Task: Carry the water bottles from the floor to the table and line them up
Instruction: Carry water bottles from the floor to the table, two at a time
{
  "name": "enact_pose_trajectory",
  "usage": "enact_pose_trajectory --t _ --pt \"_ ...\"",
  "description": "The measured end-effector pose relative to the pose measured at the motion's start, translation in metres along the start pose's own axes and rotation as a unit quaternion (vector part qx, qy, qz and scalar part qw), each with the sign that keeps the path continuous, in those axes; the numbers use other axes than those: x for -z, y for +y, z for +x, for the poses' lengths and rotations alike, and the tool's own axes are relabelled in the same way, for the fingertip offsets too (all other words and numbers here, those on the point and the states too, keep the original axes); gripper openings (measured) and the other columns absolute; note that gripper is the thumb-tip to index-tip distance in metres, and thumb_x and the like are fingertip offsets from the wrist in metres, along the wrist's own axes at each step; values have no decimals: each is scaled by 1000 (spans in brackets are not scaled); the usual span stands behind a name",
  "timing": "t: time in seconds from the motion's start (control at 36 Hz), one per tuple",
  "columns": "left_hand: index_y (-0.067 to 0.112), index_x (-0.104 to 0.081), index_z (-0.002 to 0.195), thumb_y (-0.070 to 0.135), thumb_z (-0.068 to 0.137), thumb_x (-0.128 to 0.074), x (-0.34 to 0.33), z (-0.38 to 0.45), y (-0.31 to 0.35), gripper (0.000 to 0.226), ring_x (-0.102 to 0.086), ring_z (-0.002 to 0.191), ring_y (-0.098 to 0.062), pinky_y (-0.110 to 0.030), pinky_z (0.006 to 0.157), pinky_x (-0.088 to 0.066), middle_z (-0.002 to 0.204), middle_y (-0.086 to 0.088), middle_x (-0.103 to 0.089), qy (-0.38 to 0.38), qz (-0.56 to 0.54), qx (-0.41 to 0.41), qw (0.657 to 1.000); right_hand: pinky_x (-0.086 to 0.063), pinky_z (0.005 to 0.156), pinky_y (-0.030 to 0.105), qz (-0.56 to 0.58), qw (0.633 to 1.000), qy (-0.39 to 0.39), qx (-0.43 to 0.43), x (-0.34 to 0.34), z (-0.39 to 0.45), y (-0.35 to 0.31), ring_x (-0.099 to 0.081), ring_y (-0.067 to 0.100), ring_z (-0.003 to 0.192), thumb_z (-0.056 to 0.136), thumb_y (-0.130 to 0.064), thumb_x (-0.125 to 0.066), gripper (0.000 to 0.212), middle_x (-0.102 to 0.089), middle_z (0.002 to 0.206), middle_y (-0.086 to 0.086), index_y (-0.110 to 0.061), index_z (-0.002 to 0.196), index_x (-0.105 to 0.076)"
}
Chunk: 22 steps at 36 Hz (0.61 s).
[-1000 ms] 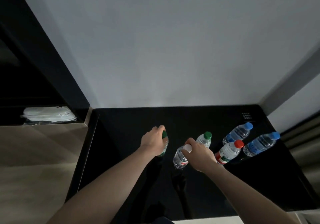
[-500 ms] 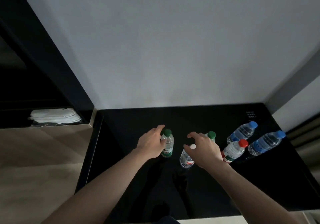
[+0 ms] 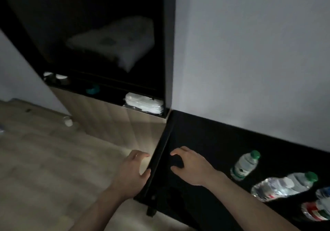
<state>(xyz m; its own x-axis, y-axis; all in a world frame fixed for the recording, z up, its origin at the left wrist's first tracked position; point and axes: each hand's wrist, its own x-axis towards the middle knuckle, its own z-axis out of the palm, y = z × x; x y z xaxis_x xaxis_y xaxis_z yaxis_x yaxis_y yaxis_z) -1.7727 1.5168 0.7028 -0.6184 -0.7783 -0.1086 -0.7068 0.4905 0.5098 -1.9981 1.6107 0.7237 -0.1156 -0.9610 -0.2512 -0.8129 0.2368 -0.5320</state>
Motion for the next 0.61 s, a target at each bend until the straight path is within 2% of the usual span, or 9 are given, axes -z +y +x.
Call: enact_pose_trajectory --t 0.17,0.33,0.42,0.61 --pt "23 -59 133 32 82 -73 74 -66 -114 53 -56 123 -20 -33 103 -46 140 4 -50 86 4 88 992 -31 112 27 -29 994 -50 92 -54 61 -122 -33 14 140 93 -47 -58 53 -32 154 -14 -35 143 -44" --pt "25 -50 140 35 85 -72 133 -136 -203 60 -44 137 -25 -35 109 -39 155 0 -37 134 23 190 972 -19 111 21 -61 980 -84 168 -106 104 -235 -19 16 149 91 -44 -59 59 -20 163 -4 -36 146 -39" --pt "25 -48 141 35 86 -72 157 -166 -234 60 -41 139 -25 -37 109 -39 159 -1 -31 154 23 228 961 -18 117 25 -72 972 -97 200 -125 120 -284 -18 16 149 89 -43 -61 60 -17 164 -2 -37 145 -41" --pt "24 -51 140 32 85 -75 206 -209 -293 61 -40 140 -28 -37 111 -35 160 -2 -31 210 13 301 930 -20 120 30 -103 952 -124 261 -153 162 -372 -16 18 150 89 -44 -60 64 -14 165 -3 -37 148 -38"
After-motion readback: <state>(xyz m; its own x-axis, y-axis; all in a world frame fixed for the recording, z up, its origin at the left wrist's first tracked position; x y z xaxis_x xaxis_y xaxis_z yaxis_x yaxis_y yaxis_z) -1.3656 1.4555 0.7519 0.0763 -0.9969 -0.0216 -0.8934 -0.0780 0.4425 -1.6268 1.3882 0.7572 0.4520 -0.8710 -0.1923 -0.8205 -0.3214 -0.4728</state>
